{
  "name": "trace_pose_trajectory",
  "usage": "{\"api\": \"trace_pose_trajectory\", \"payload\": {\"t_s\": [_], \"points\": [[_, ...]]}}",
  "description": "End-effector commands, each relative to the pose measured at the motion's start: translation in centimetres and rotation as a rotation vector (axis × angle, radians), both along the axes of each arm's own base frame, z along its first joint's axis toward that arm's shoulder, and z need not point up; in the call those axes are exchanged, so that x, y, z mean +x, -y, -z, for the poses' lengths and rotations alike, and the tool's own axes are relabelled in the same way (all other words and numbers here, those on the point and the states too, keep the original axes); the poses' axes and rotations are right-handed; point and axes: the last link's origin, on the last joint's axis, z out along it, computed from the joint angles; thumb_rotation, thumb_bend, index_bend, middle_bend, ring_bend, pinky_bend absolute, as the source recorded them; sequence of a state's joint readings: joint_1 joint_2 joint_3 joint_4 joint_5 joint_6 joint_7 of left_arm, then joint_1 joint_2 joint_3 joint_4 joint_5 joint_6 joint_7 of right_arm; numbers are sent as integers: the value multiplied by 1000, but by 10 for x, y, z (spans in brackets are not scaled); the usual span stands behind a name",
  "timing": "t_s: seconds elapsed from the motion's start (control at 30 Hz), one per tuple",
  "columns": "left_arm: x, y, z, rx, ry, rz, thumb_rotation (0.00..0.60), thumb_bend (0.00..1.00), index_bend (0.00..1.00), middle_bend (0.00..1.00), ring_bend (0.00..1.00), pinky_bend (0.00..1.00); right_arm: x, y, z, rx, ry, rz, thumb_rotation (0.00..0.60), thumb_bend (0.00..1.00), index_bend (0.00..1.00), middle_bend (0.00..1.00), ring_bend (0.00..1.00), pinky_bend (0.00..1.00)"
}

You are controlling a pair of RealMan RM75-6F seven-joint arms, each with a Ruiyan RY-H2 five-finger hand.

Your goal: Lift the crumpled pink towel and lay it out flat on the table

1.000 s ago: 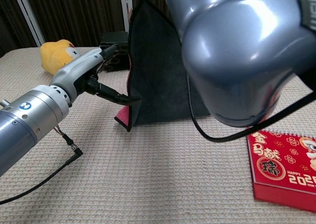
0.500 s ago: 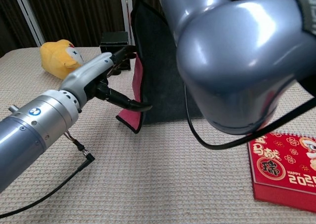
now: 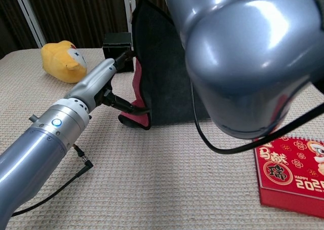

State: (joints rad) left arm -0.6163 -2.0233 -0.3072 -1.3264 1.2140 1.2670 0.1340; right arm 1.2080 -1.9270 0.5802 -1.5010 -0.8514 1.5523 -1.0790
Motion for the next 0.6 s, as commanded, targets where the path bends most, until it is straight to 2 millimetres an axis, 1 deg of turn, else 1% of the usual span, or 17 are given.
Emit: {"api": "trace_pose_trajectory", "payload": {"t_s": [0.03,0.3,0.47,0.6], "points": [[-2,-6,-2,26,0,-7,600,105,0,0,0,0,0,0,1,1,-1,-2,600,719,684,1000,1000,1000],[-8,-23,-12,66,-6,-29,600,105,0,0,0,0,2,0,0,-3,0,-5,600,720,684,1000,1000,1000],[-14,-36,-21,98,-25,-40,600,105,0,0,0,0,-1,1,0,-3,1,4,600,720,684,1000,1000,1000],[-20,-45,-24,111,-48,-54,600,105,0,0,0,0,-3,1,-1,-5,-1,6,600,720,684,1000,1000,1000]]}}
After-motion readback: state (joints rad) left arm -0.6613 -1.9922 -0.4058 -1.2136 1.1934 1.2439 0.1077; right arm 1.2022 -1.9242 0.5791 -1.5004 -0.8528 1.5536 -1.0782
